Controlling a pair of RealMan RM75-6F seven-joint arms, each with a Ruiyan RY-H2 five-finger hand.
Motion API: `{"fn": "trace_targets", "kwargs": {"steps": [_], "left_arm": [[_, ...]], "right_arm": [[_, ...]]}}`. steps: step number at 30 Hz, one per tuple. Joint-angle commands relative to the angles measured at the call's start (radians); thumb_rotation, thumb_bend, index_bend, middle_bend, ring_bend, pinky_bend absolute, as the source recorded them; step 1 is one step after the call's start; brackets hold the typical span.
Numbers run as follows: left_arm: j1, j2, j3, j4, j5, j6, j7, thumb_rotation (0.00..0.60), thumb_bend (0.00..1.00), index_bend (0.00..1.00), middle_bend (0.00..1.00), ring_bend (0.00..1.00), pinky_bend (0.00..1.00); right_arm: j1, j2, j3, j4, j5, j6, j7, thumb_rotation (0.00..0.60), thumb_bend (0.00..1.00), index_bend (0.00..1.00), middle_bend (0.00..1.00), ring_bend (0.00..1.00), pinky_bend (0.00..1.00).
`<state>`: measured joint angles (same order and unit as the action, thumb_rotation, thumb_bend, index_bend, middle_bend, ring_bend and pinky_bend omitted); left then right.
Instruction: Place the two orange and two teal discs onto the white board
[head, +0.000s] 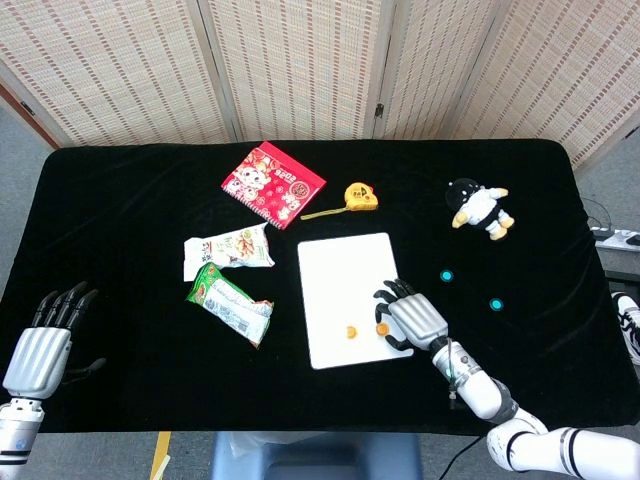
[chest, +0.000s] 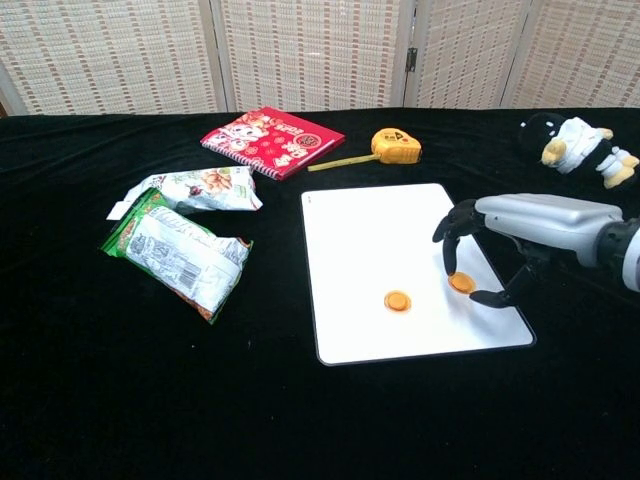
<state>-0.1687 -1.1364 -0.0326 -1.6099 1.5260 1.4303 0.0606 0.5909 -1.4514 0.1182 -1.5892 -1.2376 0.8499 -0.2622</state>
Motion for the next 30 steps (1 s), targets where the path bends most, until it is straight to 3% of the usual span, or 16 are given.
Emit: {"fn": "trace_targets", "kwargs": {"steps": [1, 23, 25, 30], "left_arm": [[0.0, -0.002, 0.001, 0.003, -0.001, -0.001, -0.002, 0.6, 0.15, 0.04, 0.05, 0.1, 0.0], [0.004, -0.013, 0.004, 0.028, -0.009, -0.005, -0.023, 0.6, 0.15, 0.04, 0.05, 0.1, 0.0], [0.004, -0.016, 0.005, 0.03, -0.006, -0.005, -0.022, 0.6, 0.15, 0.04, 0.05, 0.1, 0.0], [0.004, -0.018, 0.004, 0.034, -0.005, -0.003, -0.025, 0.6, 0.15, 0.04, 0.05, 0.1, 0.0]], "right_arm": [[0.014, -0.019, 0.001, 0.007, 0.021, 0.0, -0.022, 0.6, 0.27, 0.49, 0.15, 0.0, 0.0], [0.069, -0.08, -0.015, 0.049, 0.087, 0.006, -0.09, 0.6, 0.27, 0.46, 0.13, 0.0, 0.0], [0.071, -0.081, -0.019, 0.051, 0.088, 0.008, -0.093, 0.6, 0.27, 0.43, 0.12, 0.0, 0.0], [0.074, -0.075, -0.026, 0.044, 0.088, 0.006, -0.088, 0.6, 0.27, 0.24, 0.09, 0.0, 0.0]]}}
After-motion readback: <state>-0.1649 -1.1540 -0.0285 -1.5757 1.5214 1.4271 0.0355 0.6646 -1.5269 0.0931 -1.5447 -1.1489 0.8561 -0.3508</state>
